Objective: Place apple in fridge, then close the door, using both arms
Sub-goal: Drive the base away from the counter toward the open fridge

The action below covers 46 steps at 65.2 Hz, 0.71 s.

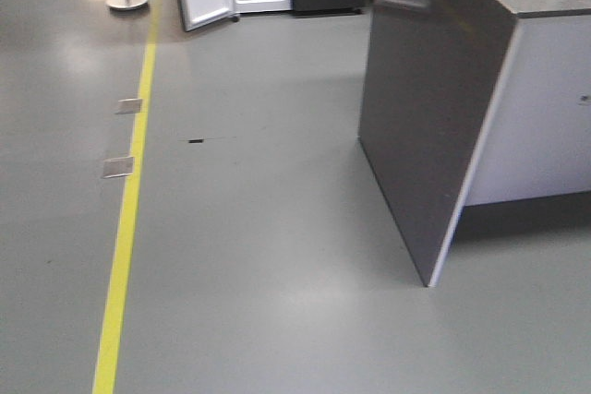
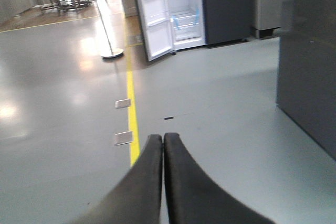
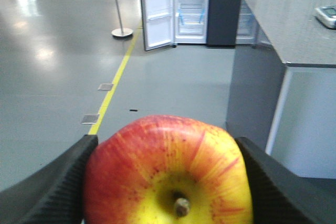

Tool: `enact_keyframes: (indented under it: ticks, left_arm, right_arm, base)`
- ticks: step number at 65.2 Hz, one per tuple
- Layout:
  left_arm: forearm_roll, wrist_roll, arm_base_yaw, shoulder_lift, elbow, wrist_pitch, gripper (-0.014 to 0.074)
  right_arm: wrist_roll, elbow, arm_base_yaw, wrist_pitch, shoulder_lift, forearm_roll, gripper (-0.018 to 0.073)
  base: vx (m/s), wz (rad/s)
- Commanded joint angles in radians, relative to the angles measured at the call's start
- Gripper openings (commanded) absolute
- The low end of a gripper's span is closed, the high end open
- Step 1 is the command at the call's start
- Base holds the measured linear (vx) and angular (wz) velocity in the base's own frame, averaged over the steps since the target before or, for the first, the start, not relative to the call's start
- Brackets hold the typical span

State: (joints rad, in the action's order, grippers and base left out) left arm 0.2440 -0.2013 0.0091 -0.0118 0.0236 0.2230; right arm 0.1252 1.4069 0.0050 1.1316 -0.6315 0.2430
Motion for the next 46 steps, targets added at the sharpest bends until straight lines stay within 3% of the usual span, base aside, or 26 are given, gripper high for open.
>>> enact_keyframes:
  ticks: [1, 46]
  left_arm:
    - [0.003, -0.002, -0.007, -0.015, -0.017, -0.069, -0.0006]
    - [0.003, -0.002, -0.007, -0.015, -0.017, -0.069, -0.0006]
  right_arm:
    - [0.004, 0.019, -0.005, -0.084, -0.011, 0.003, 0.013]
    - [0.004, 0.019, -0.005, -0.084, -0.011, 0.003, 0.013]
  base:
    - [0.1, 0.4]
    - [0.11, 0.38]
